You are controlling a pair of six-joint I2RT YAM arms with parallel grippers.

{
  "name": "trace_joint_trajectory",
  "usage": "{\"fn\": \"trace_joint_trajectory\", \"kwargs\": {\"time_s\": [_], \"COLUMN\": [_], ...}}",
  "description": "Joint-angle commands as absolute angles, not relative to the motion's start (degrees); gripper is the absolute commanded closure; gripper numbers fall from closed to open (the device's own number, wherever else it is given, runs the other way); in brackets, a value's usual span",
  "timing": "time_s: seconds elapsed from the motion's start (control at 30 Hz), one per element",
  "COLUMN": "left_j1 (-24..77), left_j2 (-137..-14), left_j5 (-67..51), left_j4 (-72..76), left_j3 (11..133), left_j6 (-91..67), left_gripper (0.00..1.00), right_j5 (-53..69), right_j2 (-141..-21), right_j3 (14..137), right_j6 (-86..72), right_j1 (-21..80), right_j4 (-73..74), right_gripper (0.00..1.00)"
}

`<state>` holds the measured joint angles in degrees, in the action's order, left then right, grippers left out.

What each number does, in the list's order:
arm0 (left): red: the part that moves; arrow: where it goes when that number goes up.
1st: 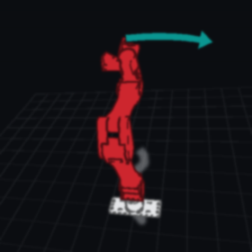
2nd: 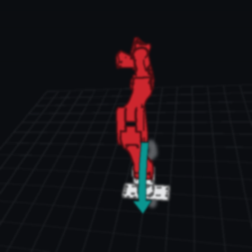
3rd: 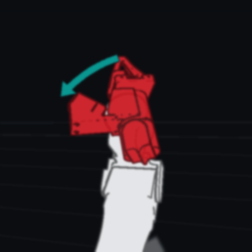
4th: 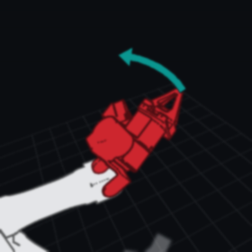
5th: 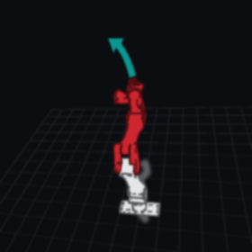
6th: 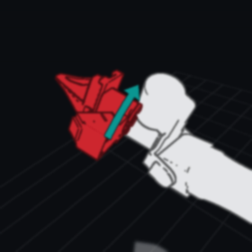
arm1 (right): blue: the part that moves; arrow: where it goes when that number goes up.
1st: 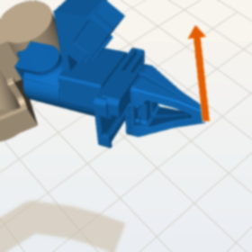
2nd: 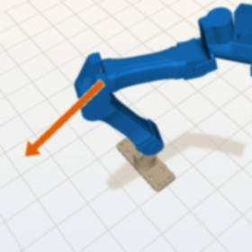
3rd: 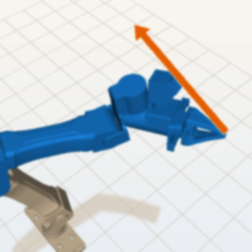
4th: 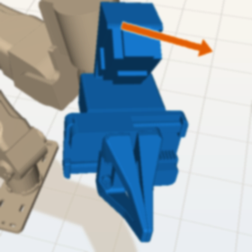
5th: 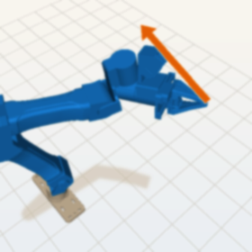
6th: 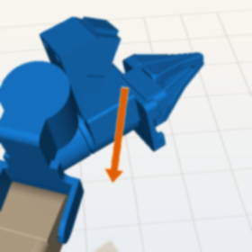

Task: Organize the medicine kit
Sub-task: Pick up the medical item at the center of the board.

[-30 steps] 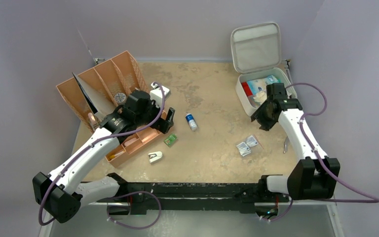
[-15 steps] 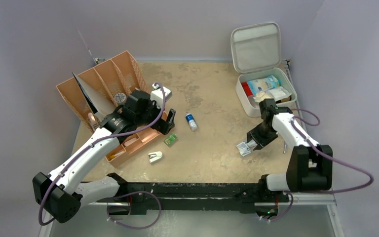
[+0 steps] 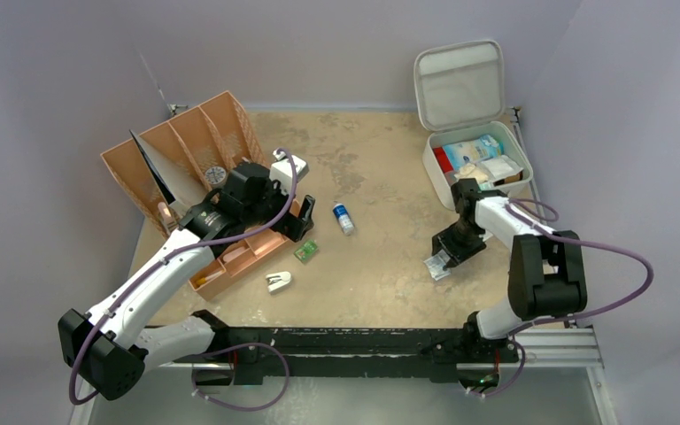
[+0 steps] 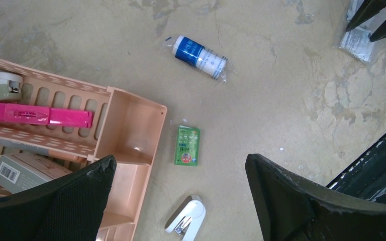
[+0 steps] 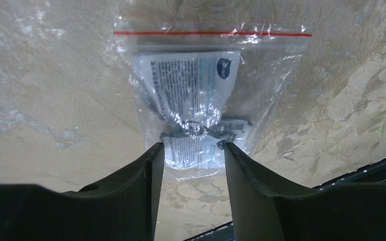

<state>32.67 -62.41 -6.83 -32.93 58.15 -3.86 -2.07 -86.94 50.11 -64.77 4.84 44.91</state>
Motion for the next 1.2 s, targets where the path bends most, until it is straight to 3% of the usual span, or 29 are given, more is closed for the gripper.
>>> {"fn": "trace_joint_trajectory", "kwargs": {"time_s": [0.0,0.17,0.43,0.83,1.17], "left_j1": [32.8,32.9,32.9,32.8,32.9], "left_j2": [-62.0,-61.3,-60.5,-58.6,-58.3], "left_j5": [-6.1,-5.3,-7.2,-6.2,-5.4], "left_j4": [-32.3,-32.3,-31.8,-32.2,-32.4], "left_j3": [58.4,58.0,57.9,58.1,58.2], "left_j6": [-3.7,-3.7,-4.1,-4.3,-4.1], "left_gripper": [0.0,0.0,0.0,0.0,0.0], "right_j5": [-5.0,-8.9,-10.6,-14.3,-24.8], "right_j2": [-88.6,-88.1,-84.0,-76.7,-79.6], "right_j3": [48.2,47.5,48.3,60.8,74.4], "right_j6": [-68.1,-69.0,-68.6,-66.5,-62.8], "right_j1": [5.9,7.4,8.4,9.9,9.9], "right_j4": [43.5,42.4,44.3,53.9,48.1], "right_gripper": [0.51,0.72,0.96,1.0,1.0]}}
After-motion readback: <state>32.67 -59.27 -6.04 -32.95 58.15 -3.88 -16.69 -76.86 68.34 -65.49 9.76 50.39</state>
